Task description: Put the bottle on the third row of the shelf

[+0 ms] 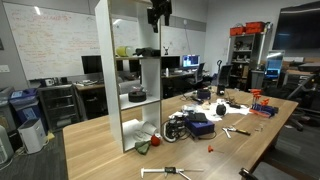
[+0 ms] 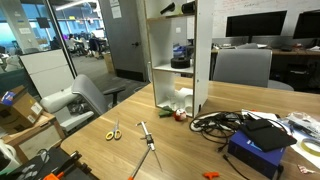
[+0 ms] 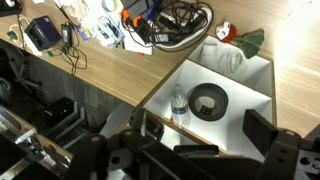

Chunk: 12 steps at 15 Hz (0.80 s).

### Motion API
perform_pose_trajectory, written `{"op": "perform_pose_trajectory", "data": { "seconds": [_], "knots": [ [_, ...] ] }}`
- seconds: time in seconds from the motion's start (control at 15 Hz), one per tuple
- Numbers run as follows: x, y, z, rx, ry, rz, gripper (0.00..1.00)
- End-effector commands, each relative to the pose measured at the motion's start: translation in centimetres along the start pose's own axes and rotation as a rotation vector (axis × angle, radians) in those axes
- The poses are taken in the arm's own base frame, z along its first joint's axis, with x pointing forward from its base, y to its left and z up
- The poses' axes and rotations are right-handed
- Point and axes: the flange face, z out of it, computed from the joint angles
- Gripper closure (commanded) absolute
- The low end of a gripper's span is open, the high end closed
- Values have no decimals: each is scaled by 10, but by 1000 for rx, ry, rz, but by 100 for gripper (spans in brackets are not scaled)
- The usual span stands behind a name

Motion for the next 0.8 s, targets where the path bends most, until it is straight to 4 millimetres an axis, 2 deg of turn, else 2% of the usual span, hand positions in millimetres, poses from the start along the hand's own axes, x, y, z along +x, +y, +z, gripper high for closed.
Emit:
{"op": "perform_pose_trajectory", "data": {
  "seconds": [0.0,0.53,0.73],
  "knots": [
    [-54,7,10,-2,-29,49,0],
    [-171,1,78,165,-199,172,0],
    [-223,5,81,223,-143,235,0]
  ]
}}
